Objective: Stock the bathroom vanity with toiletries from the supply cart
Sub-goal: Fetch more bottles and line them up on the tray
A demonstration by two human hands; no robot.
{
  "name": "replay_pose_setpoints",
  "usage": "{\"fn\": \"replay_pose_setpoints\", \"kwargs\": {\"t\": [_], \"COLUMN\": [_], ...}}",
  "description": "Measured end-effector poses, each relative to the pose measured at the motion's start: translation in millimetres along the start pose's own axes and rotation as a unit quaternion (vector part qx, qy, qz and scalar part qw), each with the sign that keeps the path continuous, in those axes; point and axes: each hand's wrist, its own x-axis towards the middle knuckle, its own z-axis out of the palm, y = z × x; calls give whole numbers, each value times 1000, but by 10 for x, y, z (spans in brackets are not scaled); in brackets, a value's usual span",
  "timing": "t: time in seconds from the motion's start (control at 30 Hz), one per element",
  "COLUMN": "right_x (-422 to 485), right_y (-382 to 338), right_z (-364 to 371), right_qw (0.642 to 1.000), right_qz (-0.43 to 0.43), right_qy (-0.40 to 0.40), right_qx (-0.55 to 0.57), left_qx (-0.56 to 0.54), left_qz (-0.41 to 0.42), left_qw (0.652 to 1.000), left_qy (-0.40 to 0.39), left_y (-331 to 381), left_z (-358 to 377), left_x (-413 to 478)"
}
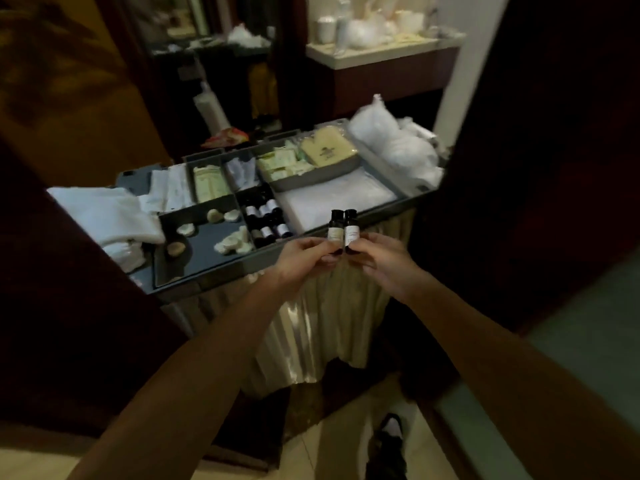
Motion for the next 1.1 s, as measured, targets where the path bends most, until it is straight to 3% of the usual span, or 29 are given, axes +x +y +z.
{"fn": "replay_pose_setpoints", "kwargs": {"t": [0.33, 0.63, 1.1], "right_x": [-1713, -3891, -7330], "right_y": [-360, -397, 189], "right_z": [-1523, -2782, -4189], "right_qw": [982, 931, 853], "right_qz": [-102, -202, -259], "right_qy": [157, 296, 434], "right_qx": [29, 70, 127], "left_qx": [98, 111, 76], "left_qz": [-4, 4, -39], "left_qw": [977, 904, 839], "left_qy": [-191, -413, -537], "left_y": [-151, -635, -1928], "left_z": [1889, 3764, 5814], "left_x": [-601, -1998, -4723]}}
